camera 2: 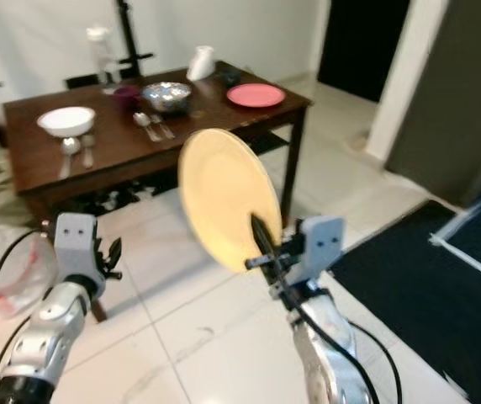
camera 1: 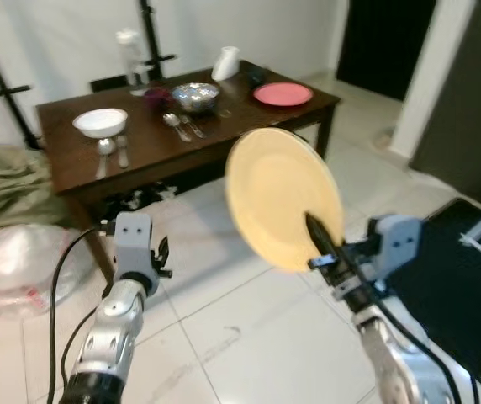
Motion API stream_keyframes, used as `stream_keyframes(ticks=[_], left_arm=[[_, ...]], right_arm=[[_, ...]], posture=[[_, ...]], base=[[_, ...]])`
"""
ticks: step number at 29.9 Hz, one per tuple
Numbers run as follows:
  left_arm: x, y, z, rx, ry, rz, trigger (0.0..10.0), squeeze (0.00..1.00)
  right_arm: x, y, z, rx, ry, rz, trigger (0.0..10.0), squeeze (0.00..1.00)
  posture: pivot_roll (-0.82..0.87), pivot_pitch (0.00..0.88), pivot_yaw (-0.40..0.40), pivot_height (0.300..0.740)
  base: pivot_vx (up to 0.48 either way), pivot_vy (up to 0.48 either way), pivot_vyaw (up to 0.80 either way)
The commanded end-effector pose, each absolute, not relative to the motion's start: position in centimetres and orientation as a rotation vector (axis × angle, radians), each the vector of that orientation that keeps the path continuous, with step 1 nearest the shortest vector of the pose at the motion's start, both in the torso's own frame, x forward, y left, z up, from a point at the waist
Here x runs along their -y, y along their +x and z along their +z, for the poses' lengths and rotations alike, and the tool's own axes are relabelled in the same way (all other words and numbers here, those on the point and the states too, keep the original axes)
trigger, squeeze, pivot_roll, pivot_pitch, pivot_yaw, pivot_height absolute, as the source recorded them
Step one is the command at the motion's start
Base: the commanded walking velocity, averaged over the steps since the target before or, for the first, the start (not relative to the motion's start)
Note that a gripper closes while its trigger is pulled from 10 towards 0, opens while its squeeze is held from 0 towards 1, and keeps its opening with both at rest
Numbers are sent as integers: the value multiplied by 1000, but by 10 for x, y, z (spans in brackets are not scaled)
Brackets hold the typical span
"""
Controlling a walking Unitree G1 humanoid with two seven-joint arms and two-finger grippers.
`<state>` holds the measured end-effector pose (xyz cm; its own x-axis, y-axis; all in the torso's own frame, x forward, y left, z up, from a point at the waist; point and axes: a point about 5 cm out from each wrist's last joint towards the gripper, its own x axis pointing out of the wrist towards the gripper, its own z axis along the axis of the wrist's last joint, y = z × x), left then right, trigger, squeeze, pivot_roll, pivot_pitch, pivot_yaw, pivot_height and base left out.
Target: Setting the table
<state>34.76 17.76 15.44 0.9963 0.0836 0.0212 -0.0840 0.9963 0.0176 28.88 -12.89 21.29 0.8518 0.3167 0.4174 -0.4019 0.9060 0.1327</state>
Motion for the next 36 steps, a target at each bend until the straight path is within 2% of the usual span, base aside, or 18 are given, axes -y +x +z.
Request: stream_keyframes(ticks=[1, 18, 28, 36], left_arm=[[-176, 345, 154, 31, 32, 99, 10000, 0], [-176, 347, 156, 34, 38, 114, 10000, 0], [-175, 346, 156, 34, 44, 108, 10000, 0], [-175, 346, 155, 33, 48, 103, 10000, 0]], right_arm=[[136, 290, 212, 392, 254, 339, 10000, 0], [140, 291, 215, 388, 287, 313, 10000, 0], [139, 290, 214, 385, 293, 326, 10000, 0], [140, 290, 214, 381, 305, 320, 10000, 0]], posture=[[-24, 49, 111, 740], [-19, 49, 111, 740], [-18, 50, 112, 740], [-19, 51, 115, 740]], base=[[465, 0, 0], [468, 0, 0], [470, 0, 775], [472, 0, 0]])
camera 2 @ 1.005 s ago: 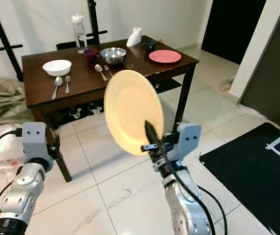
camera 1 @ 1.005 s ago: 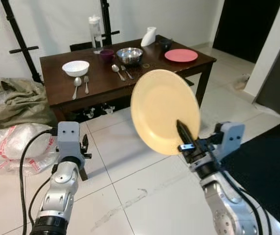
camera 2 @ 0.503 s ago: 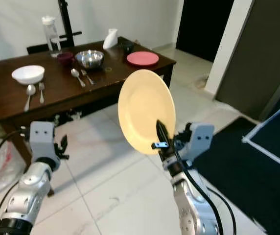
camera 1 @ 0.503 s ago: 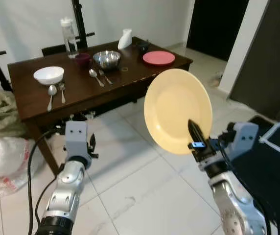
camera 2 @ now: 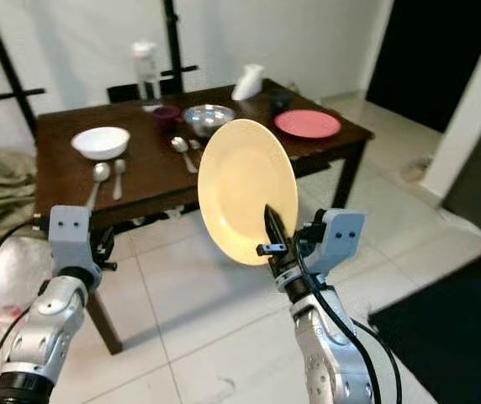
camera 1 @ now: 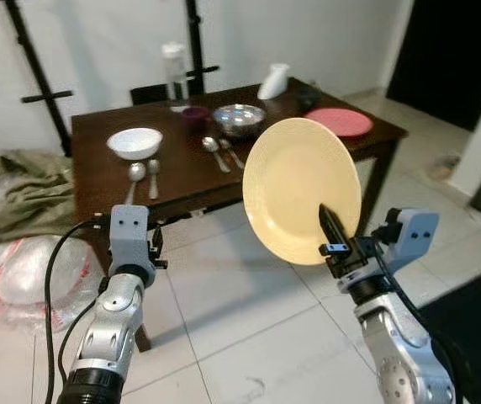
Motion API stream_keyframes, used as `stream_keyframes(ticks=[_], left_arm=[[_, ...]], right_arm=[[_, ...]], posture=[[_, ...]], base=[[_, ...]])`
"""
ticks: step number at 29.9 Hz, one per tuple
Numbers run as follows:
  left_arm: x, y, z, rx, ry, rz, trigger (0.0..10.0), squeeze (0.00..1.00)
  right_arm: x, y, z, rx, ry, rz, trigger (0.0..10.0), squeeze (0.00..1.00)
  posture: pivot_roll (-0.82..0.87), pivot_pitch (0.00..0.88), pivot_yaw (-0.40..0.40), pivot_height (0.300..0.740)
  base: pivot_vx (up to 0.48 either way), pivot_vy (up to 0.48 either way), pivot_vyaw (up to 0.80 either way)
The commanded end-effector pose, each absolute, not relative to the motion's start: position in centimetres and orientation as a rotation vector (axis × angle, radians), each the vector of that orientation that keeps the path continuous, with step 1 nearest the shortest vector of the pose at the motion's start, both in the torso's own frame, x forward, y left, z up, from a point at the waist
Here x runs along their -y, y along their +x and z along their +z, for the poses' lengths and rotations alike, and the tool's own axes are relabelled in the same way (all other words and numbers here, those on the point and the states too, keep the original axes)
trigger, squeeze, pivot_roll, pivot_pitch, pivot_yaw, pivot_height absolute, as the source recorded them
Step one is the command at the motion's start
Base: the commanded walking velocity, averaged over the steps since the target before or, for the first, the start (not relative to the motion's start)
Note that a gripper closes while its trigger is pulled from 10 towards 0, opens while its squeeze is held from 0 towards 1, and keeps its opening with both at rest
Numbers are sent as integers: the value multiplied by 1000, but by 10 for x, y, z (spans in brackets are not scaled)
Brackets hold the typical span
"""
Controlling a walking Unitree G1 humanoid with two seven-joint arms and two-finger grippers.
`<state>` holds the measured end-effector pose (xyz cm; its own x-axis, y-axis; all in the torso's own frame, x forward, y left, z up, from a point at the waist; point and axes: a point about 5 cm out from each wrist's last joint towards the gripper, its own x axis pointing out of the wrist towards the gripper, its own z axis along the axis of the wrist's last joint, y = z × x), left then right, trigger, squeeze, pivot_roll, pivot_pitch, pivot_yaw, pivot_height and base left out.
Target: Setting the table
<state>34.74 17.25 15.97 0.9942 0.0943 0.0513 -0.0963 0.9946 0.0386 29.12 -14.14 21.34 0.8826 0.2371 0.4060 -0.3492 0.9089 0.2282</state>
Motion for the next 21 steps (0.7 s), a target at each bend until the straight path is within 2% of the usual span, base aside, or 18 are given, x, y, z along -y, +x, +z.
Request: stream_keyframes(ticks=[1, 14, 21], left_arm=[[-174, 346, 155, 33, 49, 101, 10000, 0], [-172, 346, 159, 71, 94, 83, 10000, 0], [-163, 338, 201, 308, 217, 25, 10000, 0]], right_arm=[[140, 290, 214, 382, 305, 321, 10000, 0], [149, 292, 218, 407, 288, 266, 10000, 0], [165, 292, 238, 477, 364, 236, 10000, 0]], posture=[[-19, 51, 116, 740], [-22, 48, 118, 740], [-19, 48, 118, 740]], base=[[472, 0, 0], [472, 0, 0], [479, 0, 0]])
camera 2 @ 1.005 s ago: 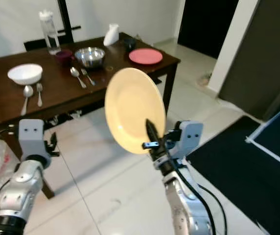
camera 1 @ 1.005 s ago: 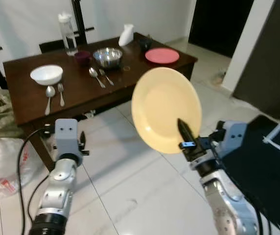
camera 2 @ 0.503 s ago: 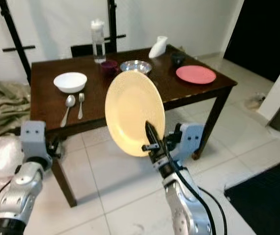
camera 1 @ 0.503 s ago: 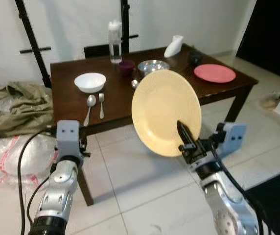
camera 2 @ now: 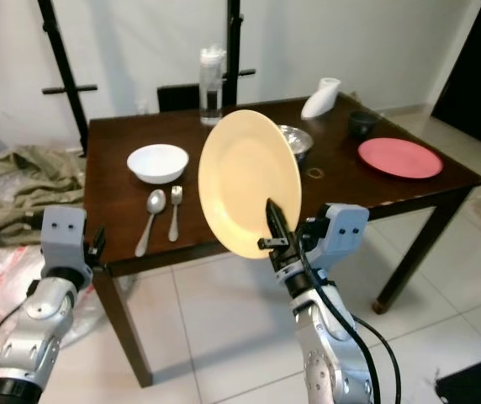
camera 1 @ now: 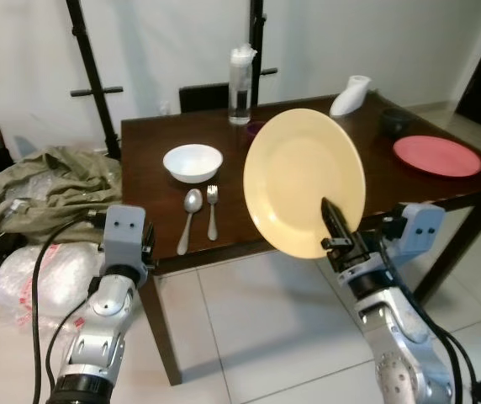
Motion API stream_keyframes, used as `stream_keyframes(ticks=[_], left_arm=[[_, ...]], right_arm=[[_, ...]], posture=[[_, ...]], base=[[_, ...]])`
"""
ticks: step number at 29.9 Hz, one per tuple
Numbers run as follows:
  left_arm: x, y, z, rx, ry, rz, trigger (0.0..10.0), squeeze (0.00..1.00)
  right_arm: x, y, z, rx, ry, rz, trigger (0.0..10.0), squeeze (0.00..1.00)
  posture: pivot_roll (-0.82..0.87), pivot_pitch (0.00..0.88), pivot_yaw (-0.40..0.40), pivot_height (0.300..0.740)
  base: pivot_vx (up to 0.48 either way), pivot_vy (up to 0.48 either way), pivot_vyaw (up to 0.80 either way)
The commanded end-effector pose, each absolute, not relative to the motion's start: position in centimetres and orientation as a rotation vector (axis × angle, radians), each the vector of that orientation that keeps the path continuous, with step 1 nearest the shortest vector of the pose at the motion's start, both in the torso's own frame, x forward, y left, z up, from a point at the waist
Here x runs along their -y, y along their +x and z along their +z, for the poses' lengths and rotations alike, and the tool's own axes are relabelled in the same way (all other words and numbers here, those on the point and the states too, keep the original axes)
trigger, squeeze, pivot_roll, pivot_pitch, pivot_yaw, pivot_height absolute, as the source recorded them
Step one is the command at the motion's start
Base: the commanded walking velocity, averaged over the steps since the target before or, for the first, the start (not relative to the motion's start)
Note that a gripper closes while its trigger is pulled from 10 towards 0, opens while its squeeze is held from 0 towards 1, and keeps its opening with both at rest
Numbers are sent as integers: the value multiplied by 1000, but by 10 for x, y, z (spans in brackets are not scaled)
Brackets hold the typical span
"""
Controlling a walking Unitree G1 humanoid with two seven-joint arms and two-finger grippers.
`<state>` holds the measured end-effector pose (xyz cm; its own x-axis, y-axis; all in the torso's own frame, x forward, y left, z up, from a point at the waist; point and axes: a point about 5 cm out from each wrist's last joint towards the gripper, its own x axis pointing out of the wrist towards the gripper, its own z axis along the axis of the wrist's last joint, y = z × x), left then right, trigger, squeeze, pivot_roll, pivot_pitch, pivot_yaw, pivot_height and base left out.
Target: Setting the table
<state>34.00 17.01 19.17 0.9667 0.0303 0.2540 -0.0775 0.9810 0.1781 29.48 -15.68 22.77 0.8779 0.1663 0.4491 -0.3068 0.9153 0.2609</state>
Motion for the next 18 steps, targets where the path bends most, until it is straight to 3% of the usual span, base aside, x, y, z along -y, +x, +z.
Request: stream_keyframes(ticks=[1, 8, 18], left_arm=[[-162, 338, 207, 333, 232, 18, 10000, 0], [-159, 340, 224, 398, 306, -10, 10000, 0], [-163, 338, 226, 409, 406, 9, 10000, 0]], right_arm=[[166, 292, 240, 485, 395, 239, 10000, 0], [164, 290, 244, 470, 655, 344, 10000, 0], [169, 297, 209, 279, 696, 280, 10000, 0]], posture=[[-19, 48, 118, 740], [-8, 52, 112, 740], [-5, 58, 112, 740]], base=[[480, 0, 0], [471, 0, 0], [0, 0, 0]])
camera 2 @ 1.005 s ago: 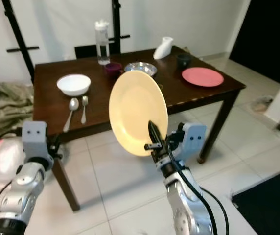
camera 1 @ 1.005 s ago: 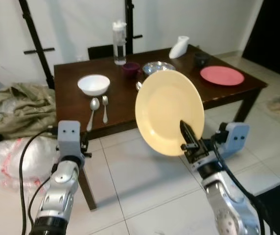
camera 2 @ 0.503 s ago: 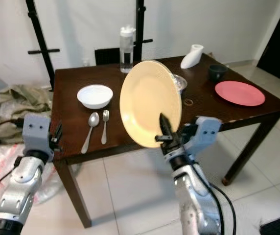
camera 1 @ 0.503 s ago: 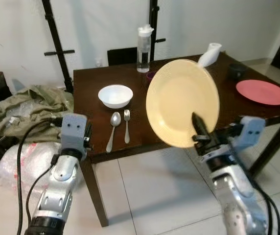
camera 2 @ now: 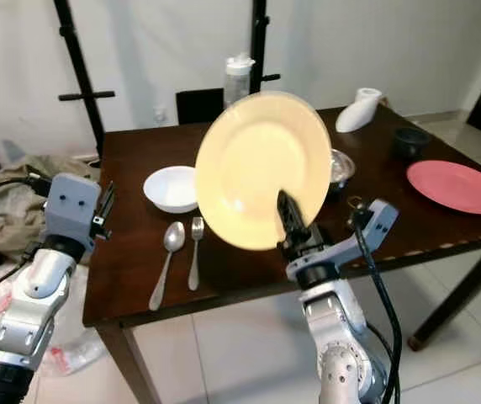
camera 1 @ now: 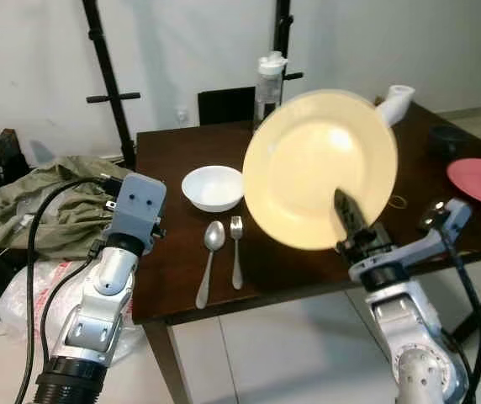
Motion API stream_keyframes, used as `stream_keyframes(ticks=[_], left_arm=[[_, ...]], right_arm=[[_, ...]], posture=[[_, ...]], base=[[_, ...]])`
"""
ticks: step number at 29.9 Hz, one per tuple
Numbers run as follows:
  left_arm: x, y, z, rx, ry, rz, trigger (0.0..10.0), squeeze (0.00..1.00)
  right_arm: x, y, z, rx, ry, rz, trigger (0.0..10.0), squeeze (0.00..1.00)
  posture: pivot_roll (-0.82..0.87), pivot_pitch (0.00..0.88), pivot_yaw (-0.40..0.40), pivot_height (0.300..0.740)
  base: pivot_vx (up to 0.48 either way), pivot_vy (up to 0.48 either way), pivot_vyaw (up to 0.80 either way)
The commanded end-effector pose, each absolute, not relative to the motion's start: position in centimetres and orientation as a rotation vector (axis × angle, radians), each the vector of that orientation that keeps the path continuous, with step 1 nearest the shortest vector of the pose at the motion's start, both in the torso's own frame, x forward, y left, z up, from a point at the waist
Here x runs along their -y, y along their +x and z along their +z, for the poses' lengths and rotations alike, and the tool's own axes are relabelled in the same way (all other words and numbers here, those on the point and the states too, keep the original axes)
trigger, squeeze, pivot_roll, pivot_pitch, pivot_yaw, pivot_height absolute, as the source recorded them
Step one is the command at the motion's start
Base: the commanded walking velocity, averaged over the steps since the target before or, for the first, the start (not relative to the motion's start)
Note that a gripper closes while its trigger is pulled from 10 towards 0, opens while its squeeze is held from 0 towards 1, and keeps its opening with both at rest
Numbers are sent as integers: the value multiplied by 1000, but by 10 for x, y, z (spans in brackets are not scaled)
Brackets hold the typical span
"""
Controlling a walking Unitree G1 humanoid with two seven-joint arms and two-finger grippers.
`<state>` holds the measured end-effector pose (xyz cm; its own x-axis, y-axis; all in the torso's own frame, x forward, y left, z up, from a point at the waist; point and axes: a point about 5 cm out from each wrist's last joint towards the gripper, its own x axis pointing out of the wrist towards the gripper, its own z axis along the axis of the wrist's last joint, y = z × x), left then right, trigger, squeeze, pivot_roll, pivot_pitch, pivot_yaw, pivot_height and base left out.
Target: Setting the table
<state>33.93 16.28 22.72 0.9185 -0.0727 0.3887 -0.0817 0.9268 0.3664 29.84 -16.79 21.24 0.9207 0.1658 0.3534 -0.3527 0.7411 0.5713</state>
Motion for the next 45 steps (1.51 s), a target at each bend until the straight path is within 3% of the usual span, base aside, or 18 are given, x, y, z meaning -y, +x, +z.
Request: stream_keyframes(ticks=[1, 14, 15, 16, 23, 34, 35, 36, 37, 38, 45], left_arm=[[-166, 339, 225, 397, 402, 11, 10000, 0], [-176, 343, 223, 224, 154, -78, 10000, 0], [-175, 341, 227, 206, 120, -146, 10000, 0], [-170, 331, 236, 202, 138, -292, 10000, 0], [-156, 299, 251, 209, 256, -582, 10000, 0], [-160, 282, 258, 158, 270, -635, 10000, 0], [-161, 283, 256, 147, 274, -631, 10000, 0], [-161, 283, 256, 147, 274, -631, 10000, 0], [-160, 283, 256, 140, 273, -631, 10000, 0], [-160, 283, 255, 136, 272, -630, 10000, 0], [-157, 283, 253, 125, 262, -628, 10000, 0]], right_arm=[[171, 298, 204, 253, 684, 262, 10000, 0], [173, 308, 185, 132, 772, 202, 10000, 0], [172, 312, 182, 114, 812, 201, 10000, 0], [172, 319, 178, 90, 874, 179, 10000, 0], [180, 341, 174, 64, 988, 96, 10000, 0], [187, 351, 165, 46, 1048, 33, 10000, 0], [186, 352, 165, 45, 1047, 34, 10000, 188], [186, 352, 165, 45, 1047, 34, 10000, 188], [186, 352, 164, 45, 1046, 33, 10000, 459], [186, 352, 164, 45, 1048, 33, 10000, 1000], [187, 351, 169, 64, 984, 58, 10000, 1000]], posture=[[-1, 61, 111, 740], [41, 89, 96, 740], [51, 96, 92, 740], [83, 125, 90, 740], [119, 160, 96, 740], [162, 200, 115, 740], [159, 201, 115, 740], [159, 201, 115, 740], [156, 201, 115, 740], [155, 201, 116, 740], [138, 192, 115, 740]], base=[[0, 0, 0], [0, 0, 0], [0, 0, 0], [0, 0, 0], [0, 0, 0], [0, 0, 0], [0, 0, 0], [0, 0, 0], [0, 0, 0], [0, 0, 0], [0, 0, 0]])
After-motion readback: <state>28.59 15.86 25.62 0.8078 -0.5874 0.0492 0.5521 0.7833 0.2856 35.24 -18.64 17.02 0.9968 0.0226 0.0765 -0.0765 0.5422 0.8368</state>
